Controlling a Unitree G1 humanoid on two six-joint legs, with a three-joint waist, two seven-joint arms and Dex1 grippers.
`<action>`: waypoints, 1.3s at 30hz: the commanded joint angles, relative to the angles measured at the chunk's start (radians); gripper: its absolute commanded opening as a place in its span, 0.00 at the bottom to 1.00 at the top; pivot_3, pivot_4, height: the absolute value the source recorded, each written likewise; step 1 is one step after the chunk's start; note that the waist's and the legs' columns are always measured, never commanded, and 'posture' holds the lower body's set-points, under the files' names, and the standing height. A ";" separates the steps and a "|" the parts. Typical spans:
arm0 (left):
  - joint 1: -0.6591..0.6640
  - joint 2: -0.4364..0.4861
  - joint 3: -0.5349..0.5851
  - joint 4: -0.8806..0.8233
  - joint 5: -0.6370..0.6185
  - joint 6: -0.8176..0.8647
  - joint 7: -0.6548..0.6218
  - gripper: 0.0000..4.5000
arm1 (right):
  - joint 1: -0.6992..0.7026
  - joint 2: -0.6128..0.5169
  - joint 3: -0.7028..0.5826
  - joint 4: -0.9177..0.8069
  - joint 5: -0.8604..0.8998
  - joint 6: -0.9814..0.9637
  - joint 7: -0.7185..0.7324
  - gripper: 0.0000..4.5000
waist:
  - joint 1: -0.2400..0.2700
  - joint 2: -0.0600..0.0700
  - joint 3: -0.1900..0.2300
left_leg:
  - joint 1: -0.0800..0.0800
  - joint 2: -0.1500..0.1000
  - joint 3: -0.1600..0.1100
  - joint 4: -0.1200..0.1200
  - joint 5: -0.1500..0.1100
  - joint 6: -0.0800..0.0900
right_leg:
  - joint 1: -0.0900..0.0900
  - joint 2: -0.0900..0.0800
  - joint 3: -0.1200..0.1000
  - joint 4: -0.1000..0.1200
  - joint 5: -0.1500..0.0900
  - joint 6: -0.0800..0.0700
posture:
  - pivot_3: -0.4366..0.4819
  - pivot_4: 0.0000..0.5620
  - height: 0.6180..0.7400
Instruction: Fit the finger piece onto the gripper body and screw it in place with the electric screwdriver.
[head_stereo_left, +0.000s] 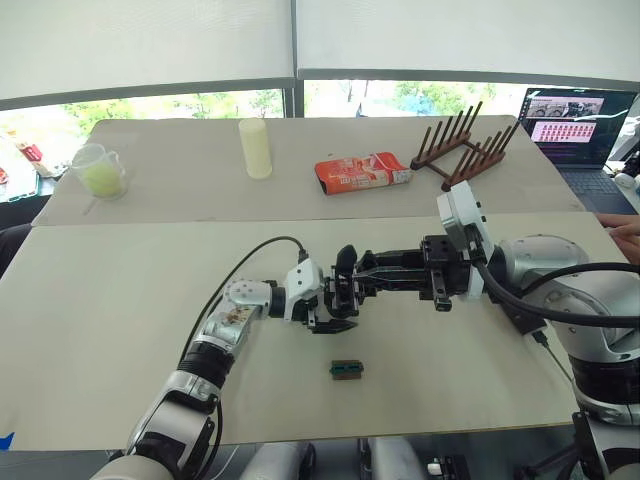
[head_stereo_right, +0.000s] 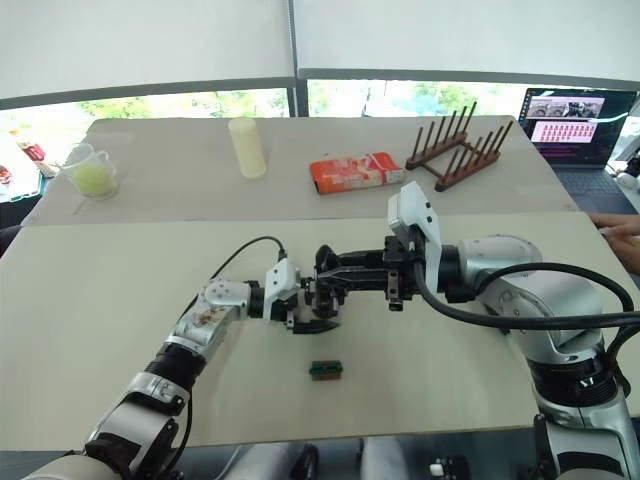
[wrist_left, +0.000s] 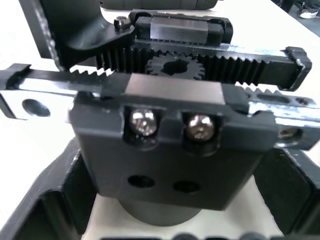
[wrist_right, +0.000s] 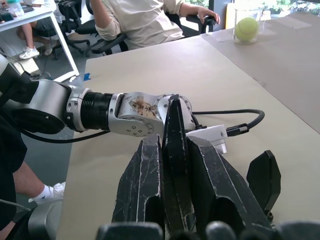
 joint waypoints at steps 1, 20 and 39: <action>-0.013 0.007 0.004 -0.001 0.000 -0.032 -0.019 0.61 | -0.001 -0.004 -0.019 -0.019 -0.002 -0.034 0.013 0.07 | 0.000 0.000 0.000 | 0.000 0.000 0.000 0.000 0.000 0.000 | 0.000 0.000 0.000 0.000 0.000 0.000 | 0.48 0.27 1.00; 0.011 0.009 -0.018 -0.063 -0.001 -0.022 -0.054 0.53 | 0.121 0.166 0.119 0.115 -0.207 -0.361 0.122 0.07 | -0.001 0.000 0.000 | 0.000 0.000 0.000 0.000 0.000 0.000 | 0.000 0.005 -0.002 0.000 0.000 0.000 | 0.48 0.27 1.00; -0.013 -0.004 -0.010 -0.024 0.015 -0.041 -0.035 0.53 | 0.067 0.183 0.179 0.325 -0.319 -0.452 0.250 0.07 | 0.000 0.000 0.000 | 0.001 0.000 0.000 0.001 0.000 0.000 | 0.001 0.006 -0.002 0.000 0.000 0.000 | 0.48 0.27 1.00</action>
